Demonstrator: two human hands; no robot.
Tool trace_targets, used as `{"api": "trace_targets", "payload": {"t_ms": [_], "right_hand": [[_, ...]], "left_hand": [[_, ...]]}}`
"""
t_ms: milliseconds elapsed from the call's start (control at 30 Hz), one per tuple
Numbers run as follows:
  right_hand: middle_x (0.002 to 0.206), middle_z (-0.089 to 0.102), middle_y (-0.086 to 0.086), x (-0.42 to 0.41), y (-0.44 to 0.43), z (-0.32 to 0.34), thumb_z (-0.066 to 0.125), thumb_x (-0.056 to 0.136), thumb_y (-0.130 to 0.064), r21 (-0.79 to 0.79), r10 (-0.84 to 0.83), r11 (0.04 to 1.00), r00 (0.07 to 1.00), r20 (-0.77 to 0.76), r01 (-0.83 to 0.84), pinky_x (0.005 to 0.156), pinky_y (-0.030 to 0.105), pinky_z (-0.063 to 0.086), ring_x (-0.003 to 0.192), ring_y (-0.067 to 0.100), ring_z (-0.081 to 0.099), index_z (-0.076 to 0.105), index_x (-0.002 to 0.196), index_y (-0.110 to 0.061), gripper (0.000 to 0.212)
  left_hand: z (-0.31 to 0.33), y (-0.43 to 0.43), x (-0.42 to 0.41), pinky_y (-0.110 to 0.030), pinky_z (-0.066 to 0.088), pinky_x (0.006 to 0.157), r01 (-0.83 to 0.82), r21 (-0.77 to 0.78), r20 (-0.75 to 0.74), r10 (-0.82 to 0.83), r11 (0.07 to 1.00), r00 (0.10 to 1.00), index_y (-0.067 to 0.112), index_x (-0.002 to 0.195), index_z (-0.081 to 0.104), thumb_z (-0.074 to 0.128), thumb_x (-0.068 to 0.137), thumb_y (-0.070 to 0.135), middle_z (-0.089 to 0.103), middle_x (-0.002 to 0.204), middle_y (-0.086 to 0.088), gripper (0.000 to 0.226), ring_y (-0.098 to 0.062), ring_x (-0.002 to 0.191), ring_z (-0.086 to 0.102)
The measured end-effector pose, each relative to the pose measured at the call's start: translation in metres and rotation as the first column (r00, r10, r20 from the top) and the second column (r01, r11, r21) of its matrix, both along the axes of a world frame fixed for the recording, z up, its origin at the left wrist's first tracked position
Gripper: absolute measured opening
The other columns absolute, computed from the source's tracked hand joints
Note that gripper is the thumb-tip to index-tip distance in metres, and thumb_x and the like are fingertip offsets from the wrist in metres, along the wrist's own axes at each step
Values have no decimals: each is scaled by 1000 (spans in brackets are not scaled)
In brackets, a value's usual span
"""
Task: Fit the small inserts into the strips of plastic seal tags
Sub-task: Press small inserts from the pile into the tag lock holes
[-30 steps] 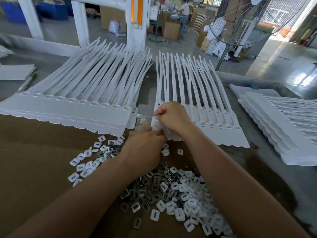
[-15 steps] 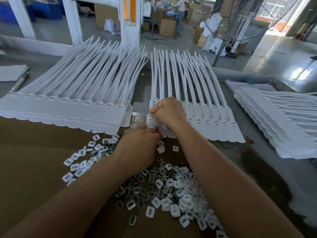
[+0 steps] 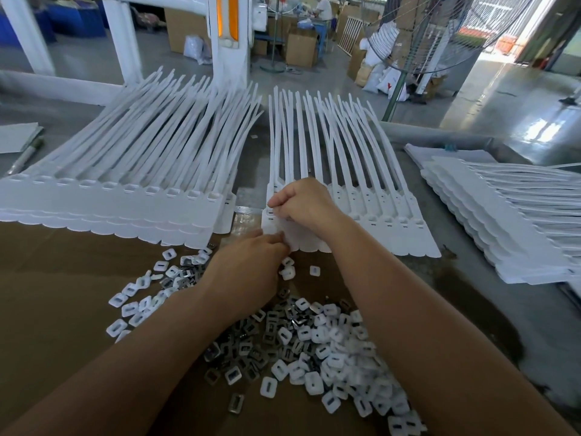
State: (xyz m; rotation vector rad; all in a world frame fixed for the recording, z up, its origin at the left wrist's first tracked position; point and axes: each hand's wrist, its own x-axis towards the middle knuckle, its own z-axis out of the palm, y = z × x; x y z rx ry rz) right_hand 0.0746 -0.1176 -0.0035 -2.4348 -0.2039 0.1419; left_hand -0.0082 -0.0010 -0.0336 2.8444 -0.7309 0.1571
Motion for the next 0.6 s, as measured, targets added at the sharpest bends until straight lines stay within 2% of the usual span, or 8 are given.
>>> {"api": "trace_targets", "payload": {"t_ms": [100,167,300,400,500,600], "right_hand": [[101,70,2,-12,-14,9,62,84,-7,78,80,994,995,-67,-74,75,22,50,82,8,62,72,87,-16,14],[90,71,-2,-22,-24,14,64,83,-12,20,112,994,992,-48,-112,64,18,47,70,4,63,68,76,-24,14],[69,67,-15,-49,-50,25,67,82,-15,-6,161,987,985,-61,-162,59,18,48,57,-5,61,66,73,-28,16],[61,65,-20,-63,-63,24,69,80,-17,11,168,986,982,-91,-168,61,14,45,57,-10,58,66,70,-29,15],[67,66,-16,-70,-75,17,71,79,-19,-12,99,995,991,-92,-101,58,9,43,65,-5,61,69,74,-26,9],[70,66,-13,-71,-91,15,73,77,-18,-55,21,998,995,-95,-26,60,11,41,68,-1,60,68,72,-26,10]], "left_hand": [[2,-2,0,-36,42,96,-3,-2,0,3,1000,1000,18,125,53,41,81,9,48,134,4,47,-18,117,44],[3,-3,1,-38,43,95,-21,-11,1,21,1000,1000,19,126,52,39,82,9,50,133,3,47,-18,118,45],[3,-4,1,-41,42,97,-35,5,-31,36,999,999,20,129,48,41,81,7,44,139,4,50,-17,122,41],[4,-4,1,-40,39,99,-40,3,-48,40,999,998,21,130,48,43,82,7,40,142,5,50,-16,125,38],[4,-5,2,-37,36,103,-49,16,-70,50,999,996,22,132,44,43,83,6,37,144,6,52,-14,127,35],[3,-4,2,-36,34,104,-72,0,-79,72,997,994,24,133,43,40,85,6,35,144,9,52,-13,128,32]]}}
